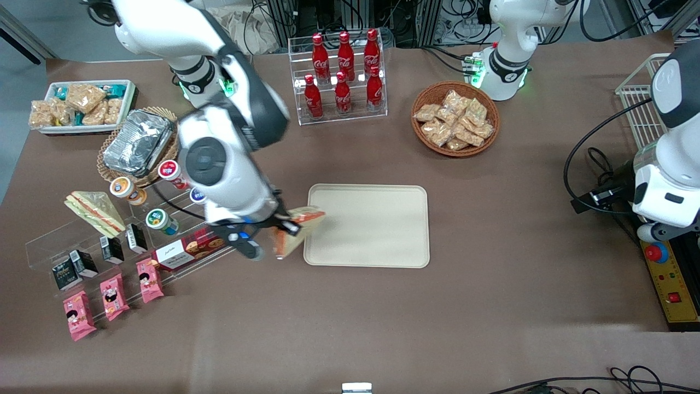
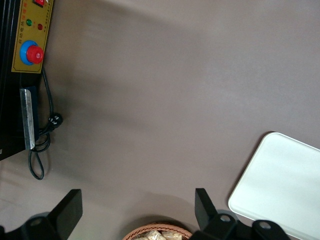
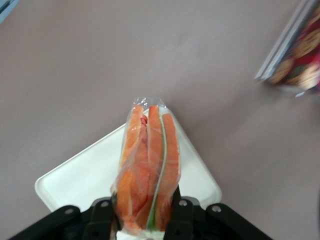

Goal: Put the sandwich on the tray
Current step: 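Lift the sandwich out of the rack and carry it over the white tray, then lower the sandwich onto the tray and open the right gripper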

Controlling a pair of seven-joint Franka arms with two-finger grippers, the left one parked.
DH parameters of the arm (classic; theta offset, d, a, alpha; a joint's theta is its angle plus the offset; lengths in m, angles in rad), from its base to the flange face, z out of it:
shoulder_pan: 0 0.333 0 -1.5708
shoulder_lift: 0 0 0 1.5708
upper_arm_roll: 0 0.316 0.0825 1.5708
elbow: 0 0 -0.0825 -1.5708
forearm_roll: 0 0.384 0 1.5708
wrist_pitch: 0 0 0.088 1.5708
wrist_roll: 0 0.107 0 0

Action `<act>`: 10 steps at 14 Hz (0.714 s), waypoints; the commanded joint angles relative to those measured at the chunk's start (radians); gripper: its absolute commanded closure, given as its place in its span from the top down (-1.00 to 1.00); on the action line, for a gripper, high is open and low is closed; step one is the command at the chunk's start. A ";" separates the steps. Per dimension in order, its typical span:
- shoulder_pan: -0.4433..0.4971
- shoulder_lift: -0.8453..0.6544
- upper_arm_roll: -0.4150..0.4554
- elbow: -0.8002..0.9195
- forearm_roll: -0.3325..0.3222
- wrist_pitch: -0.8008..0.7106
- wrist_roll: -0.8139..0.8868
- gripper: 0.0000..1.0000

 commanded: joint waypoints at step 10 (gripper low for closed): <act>0.082 0.225 -0.015 0.015 0.139 0.265 0.385 -0.26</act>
